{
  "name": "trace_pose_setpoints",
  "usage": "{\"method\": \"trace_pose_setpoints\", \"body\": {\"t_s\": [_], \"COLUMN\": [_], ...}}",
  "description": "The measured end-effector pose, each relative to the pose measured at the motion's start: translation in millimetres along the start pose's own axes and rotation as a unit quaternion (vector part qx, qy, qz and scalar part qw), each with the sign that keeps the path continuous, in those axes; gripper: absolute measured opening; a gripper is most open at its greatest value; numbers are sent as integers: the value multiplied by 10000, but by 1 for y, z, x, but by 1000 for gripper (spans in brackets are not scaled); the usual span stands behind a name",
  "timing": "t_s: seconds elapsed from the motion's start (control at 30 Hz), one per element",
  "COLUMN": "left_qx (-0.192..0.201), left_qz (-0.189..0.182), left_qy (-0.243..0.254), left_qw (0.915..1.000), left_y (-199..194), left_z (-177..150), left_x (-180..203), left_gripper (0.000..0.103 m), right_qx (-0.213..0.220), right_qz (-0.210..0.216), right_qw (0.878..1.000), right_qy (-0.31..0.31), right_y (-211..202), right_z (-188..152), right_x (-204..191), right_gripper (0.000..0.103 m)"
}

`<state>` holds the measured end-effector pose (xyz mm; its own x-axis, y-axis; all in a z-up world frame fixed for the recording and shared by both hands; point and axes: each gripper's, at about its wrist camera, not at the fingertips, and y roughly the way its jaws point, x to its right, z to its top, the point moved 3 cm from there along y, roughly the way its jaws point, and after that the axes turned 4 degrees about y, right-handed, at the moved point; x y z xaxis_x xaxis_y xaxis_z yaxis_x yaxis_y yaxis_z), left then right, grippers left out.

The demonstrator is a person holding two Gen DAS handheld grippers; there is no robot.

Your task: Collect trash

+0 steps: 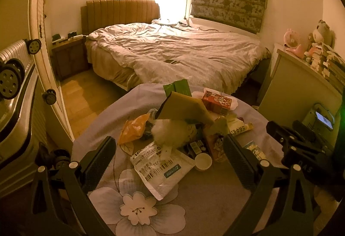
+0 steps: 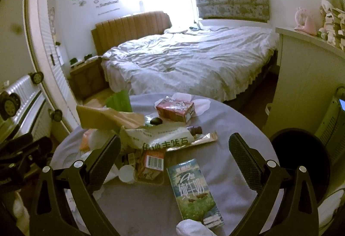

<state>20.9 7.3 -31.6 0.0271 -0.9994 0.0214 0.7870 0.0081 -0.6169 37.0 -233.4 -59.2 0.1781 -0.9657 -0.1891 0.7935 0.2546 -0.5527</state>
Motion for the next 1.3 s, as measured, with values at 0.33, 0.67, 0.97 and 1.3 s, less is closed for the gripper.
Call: {"method": "trace_pose_setpoints", "body": {"t_s": [0.33, 0.67, 0.97, 1.3], "left_qx": [-62, -85, -81, -436], "left_qz": [-33, -46, -62, -689], "left_qy": [9, 6, 12, 95], "left_qw": [10000, 10000, 9999, 9966], "left_y": [2, 3, 4, 37], "left_z": [-1, -2, -3, -44], "left_x": [0, -1, 1, -31], "left_gripper": [98, 98, 98, 98], "right_qx": [-26, -59, -83, -1], "right_qz": [10, 22, 34, 779], "right_qw": [10000, 10000, 10000, 9860], "right_qy": [1, 0, -40, -1472], "right_y": [3, 6, 12, 42], "right_z": [-2, -3, -4, 23], "right_x": [-1, -2, -3, -41], "right_gripper": [99, 99, 99, 99]}}
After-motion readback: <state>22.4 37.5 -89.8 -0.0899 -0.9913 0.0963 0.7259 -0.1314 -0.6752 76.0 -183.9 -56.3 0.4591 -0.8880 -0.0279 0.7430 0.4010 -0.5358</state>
